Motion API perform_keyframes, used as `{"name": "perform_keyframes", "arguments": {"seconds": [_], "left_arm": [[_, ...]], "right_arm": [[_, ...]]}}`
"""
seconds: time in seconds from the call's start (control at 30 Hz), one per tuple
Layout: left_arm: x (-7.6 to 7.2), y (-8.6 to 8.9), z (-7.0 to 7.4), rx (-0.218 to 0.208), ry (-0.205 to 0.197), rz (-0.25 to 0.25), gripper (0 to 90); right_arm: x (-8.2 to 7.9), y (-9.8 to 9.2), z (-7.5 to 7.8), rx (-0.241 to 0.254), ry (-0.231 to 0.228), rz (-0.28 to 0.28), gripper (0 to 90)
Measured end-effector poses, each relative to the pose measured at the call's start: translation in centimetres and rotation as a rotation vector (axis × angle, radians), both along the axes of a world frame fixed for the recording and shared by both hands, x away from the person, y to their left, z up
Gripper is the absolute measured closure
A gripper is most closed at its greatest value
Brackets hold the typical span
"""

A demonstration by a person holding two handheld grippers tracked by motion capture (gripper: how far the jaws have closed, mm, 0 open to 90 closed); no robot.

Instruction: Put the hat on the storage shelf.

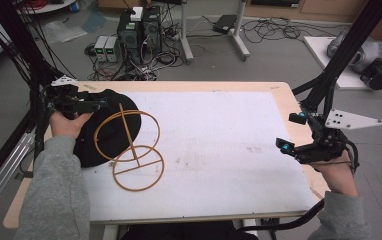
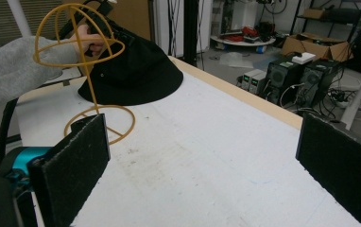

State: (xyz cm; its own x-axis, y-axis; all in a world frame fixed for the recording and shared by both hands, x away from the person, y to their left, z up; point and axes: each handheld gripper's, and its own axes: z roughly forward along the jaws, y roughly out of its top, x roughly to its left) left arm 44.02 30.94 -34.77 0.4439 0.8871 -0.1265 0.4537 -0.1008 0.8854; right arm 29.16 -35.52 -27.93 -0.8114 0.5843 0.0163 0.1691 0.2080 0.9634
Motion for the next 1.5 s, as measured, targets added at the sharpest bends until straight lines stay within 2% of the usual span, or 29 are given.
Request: {"name": "perform_keyframes", "arguments": {"seconds": [0.13, 0.27, 0.47, 0.67, 0.7, 0.73, 0.97, 1.2, 1.33, 1.5], "left_arm": [[-0.1, 0.0, -0.1, -0.001, 0.001, 0.000, 14.7], [0.0, 0.1, -0.3, 0.003, 0.025, 0.006, 27.4], [0.0, 0.2, -0.3, -0.019, 0.040, -0.025, 53.1], [0.1, 0.6, -0.4, -0.040, 0.074, -0.016, 74.9], [0.1, 0.6, -0.4, -0.040, 0.074, -0.016, 78.3], [0.1, 0.4, -0.4, -0.017, 0.072, -0.011, 81.2], [-0.1, 0.7, -0.1, -0.029, 0.066, -0.028, 84.4], [-0.4, 0.8, 0.2, -0.017, 0.056, -0.031, 84.5], [-0.9, 1.1, 0.7, -0.028, 0.041, -0.050, 84.5], [-1.3, 2.1, 1.3, -0.065, 0.030, -0.067, 84.5]], "right_arm": [[0.1, 0.0, -0.1, 0.001, 0.002, 0.001, 2.7], [0.2, 0.1, -0.2, -0.001, 0.007, 0.003, 2.7], [0.4, 0.1, -0.4, -0.005, 0.014, 0.001, 2.7], [0.4, 0.1, -0.4, -0.006, 0.015, 0.006, 2.7], [0.4, 0.1, -0.4, -0.005, 0.014, 0.003, 2.7], [0.4, 0.1, -0.4, -0.004, 0.014, 0.003, 2.7], [0.5, 0.3, -0.6, -0.015, 0.027, 0.007, 2.7], [0.4, 0.4, -0.5, -0.009, 0.034, 0.021, 2.7], [0.4, 0.4, -0.6, -0.009, 0.035, 0.022, 2.7], [0.6, 0.6, -0.7, -0.015, 0.039, 0.025, 2.7]]}}
